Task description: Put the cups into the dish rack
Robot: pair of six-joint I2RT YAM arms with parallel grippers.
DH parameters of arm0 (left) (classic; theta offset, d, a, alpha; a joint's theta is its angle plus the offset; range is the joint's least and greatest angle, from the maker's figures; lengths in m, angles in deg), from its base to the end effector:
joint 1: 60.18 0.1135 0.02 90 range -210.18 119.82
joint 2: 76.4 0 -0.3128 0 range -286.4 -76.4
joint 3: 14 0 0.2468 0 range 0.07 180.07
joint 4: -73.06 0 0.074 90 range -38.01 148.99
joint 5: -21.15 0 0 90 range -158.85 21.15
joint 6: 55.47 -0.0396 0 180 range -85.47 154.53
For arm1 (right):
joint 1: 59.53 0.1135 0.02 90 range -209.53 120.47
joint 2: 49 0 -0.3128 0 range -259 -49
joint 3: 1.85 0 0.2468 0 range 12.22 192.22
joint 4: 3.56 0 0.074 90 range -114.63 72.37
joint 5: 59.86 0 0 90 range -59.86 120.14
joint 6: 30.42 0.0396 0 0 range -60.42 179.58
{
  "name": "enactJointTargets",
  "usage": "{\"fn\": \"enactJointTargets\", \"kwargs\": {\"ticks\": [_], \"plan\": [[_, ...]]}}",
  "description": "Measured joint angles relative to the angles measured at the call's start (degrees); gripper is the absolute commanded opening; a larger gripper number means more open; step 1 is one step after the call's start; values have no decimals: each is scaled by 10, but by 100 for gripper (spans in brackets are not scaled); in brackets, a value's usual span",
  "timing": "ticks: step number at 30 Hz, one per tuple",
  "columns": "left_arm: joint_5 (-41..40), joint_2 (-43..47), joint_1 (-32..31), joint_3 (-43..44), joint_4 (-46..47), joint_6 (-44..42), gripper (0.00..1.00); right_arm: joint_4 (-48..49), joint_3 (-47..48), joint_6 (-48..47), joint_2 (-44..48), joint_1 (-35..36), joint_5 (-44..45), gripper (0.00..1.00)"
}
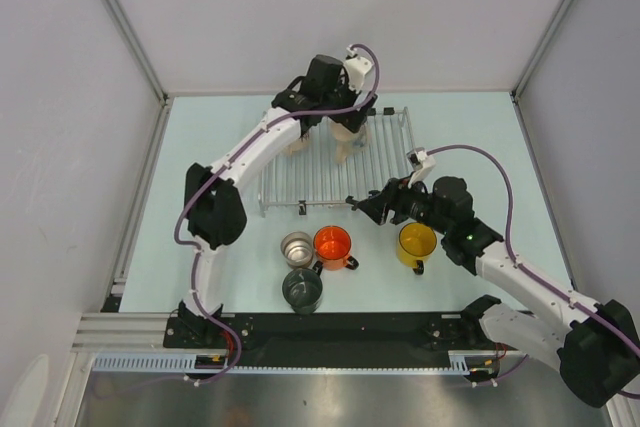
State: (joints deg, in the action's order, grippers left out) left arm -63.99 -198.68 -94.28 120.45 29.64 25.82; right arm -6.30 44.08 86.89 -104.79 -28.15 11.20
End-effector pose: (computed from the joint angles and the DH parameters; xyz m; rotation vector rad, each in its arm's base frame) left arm 0.4331 -0.2973 0.3711 0.8261 1.9678 -0.3523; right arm 0.1607 0.1131 0.3056 -0.3183 1.8724 1.0128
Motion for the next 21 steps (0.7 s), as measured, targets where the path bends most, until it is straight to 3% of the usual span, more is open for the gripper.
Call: {"fn": "enactJointTargets", "kwargs": {"ticks": [7,9,15,21], "plan": [[-2,79,18,-60,19,-5,100,4,-1,0,-12,0,0,70],[0,148,27,-127,35,-6,100,5,-1,0,-12,0,0,70],[32,248,28,-238,43,-3,100,5,-1,0,-12,0,-1,70],[62,250,5,-278,46,4,100,5,-1,0,-12,0,-1,69]]}}
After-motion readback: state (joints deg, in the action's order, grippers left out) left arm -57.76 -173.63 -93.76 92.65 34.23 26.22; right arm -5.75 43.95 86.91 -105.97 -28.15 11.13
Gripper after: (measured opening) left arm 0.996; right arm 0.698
